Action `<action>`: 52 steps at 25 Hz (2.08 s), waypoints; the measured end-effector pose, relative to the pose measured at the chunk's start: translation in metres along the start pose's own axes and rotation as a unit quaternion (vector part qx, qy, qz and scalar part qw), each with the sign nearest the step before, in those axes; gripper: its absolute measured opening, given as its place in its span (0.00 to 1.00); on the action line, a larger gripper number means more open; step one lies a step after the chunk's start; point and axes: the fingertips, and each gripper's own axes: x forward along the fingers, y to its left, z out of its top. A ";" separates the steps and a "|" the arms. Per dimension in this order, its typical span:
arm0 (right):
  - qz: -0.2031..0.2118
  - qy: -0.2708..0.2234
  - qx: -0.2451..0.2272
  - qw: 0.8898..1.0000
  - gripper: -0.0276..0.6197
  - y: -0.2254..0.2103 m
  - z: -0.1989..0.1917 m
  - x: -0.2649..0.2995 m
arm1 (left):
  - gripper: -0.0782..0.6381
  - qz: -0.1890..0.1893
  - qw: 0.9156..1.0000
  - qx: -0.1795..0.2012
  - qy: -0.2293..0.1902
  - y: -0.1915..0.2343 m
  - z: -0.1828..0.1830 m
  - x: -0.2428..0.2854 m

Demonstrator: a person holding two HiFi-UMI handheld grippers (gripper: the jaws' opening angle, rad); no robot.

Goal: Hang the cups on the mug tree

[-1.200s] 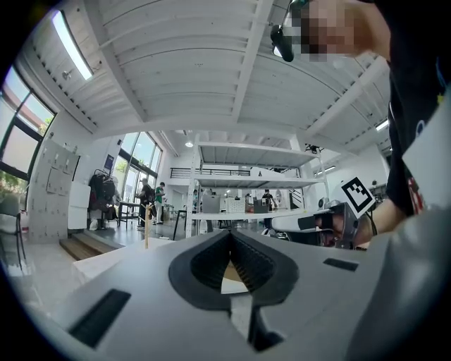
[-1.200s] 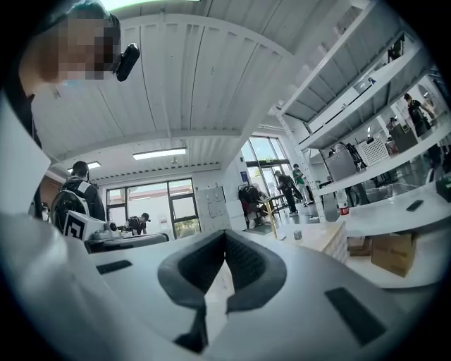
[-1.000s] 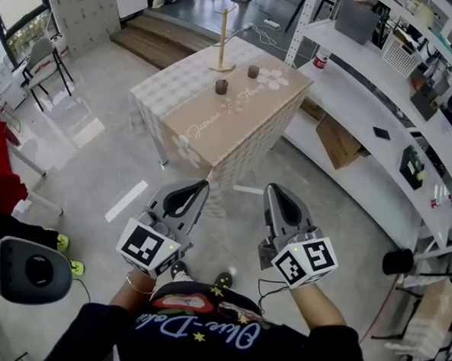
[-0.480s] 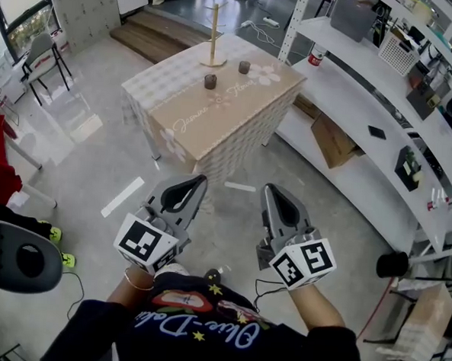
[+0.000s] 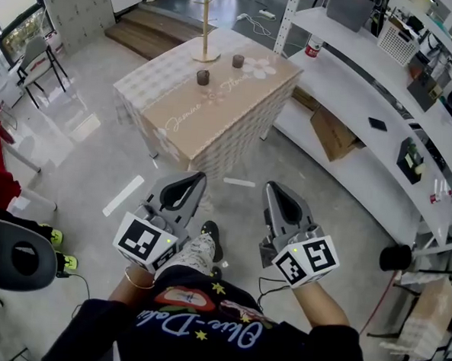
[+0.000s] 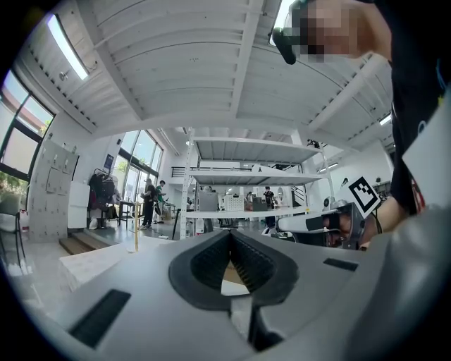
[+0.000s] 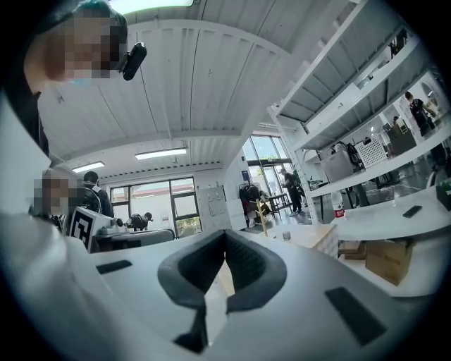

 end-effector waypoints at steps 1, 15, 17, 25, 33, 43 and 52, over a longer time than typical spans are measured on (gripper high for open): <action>-0.001 0.000 0.000 1.000 0.06 -0.003 0.001 0.003 | 0.12 -0.002 1.000 -0.001 0.000 0.002 -0.001 0.005; 0.008 0.003 -0.002 1.000 0.06 -0.047 0.010 0.059 | 0.12 -0.014 1.000 0.006 -0.012 0.037 0.003 0.066; 0.010 0.004 -0.004 1.000 0.06 -0.051 0.010 0.068 | 0.12 -0.011 1.000 0.006 -0.012 0.043 0.002 0.072; 0.010 0.020 0.004 1.000 0.06 -0.076 0.000 0.093 | 0.12 -0.016 1.000 0.000 -0.005 0.058 -0.008 0.103; 0.015 0.027 0.006 1.000 0.06 -0.090 0.002 0.115 | 0.12 -0.015 1.000 -0.003 0.000 0.074 -0.010 0.122; 0.012 0.026 -0.003 1.000 0.06 -0.115 0.016 0.142 | 0.12 -0.018 1.000 -0.003 -0.012 0.095 -0.003 0.156; 0.000 0.028 -0.006 1.000 0.06 -0.138 0.018 0.174 | 0.12 -0.029 0.999 -0.008 -0.010 0.121 -0.009 0.188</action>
